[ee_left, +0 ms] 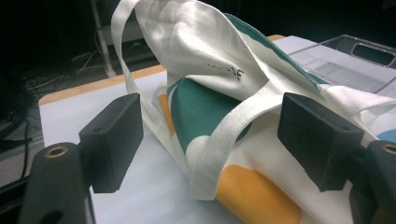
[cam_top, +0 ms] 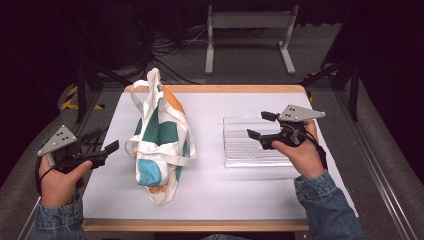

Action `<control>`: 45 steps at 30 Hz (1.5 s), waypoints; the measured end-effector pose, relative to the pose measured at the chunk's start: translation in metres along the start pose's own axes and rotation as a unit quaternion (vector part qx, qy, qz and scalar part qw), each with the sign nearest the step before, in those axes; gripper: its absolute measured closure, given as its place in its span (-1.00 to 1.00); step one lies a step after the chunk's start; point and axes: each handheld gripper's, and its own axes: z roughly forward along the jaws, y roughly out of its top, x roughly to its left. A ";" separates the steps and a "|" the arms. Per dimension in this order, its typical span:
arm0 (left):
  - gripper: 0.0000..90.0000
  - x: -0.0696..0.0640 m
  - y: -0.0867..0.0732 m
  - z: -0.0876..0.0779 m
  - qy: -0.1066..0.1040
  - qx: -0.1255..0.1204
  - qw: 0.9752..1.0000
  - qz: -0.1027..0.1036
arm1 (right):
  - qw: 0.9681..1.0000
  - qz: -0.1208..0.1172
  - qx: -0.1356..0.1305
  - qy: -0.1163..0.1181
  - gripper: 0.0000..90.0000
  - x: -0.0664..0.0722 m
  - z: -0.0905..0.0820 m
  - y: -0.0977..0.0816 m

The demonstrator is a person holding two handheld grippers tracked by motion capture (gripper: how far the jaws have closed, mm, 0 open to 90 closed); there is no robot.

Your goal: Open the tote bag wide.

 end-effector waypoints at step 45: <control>0.39 -0.007 -0.009 0.042 -0.077 0.038 0.995 0.054 | 0.987 -0.018 0.001 0.161 -0.20 0.051 0.062 0.040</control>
